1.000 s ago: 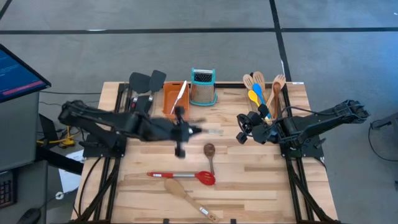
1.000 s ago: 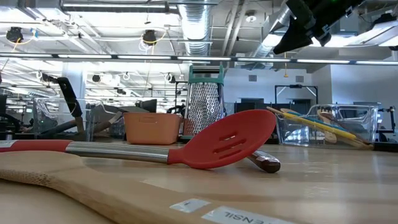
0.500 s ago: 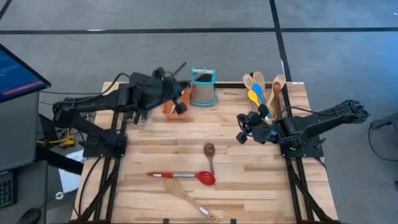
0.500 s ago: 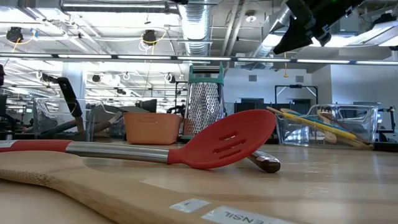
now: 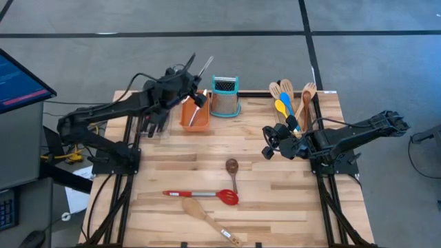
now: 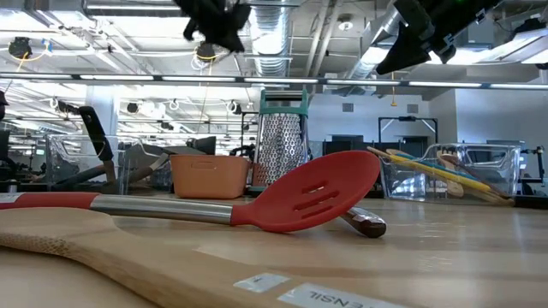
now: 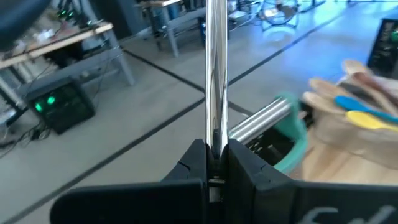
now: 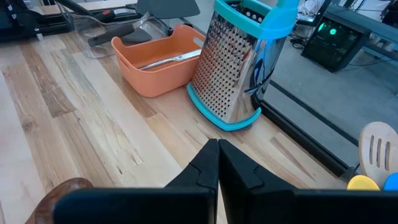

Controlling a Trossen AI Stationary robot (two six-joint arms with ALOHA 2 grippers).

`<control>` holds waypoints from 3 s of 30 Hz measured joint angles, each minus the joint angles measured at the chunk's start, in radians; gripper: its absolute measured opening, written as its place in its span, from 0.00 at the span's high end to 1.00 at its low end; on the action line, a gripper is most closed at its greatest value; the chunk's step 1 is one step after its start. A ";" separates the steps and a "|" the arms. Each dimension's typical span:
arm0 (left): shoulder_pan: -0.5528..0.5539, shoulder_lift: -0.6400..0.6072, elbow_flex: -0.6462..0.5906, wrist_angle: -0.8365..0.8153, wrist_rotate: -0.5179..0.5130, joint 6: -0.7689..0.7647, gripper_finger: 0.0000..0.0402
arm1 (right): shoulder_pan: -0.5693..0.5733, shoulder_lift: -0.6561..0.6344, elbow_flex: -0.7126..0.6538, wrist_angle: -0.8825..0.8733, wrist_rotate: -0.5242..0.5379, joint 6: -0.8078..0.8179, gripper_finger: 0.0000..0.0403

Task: Pick & Place Kitchen Items
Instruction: Put the silver knife into the orange bin, then put the red spoon into the right transparent bin

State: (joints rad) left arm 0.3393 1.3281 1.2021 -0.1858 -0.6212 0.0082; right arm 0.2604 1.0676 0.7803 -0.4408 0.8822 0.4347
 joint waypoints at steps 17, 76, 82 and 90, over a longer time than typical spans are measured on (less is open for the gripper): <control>0.148 0.001 -0.464 0.379 0.113 -0.230 0.98 | 0.000 0.000 0.000 0.000 0.000 0.000 1.00; 0.231 0.357 -0.609 0.811 0.270 -0.384 0.76 | 0.000 0.000 0.000 0.000 0.001 -0.001 1.00; 0.231 0.346 -0.609 0.980 0.300 -0.383 0.75 | 0.000 0.000 0.000 0.000 0.001 -0.022 1.00; 0.209 0.219 -0.608 1.020 0.431 -0.314 0.75 | 0.000 0.000 0.000 0.000 0.001 -0.052 1.00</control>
State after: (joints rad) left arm 0.5486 1.5469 0.5936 0.8337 -0.1905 -0.3054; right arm 0.2604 1.0676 0.7799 -0.4408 0.8833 0.3824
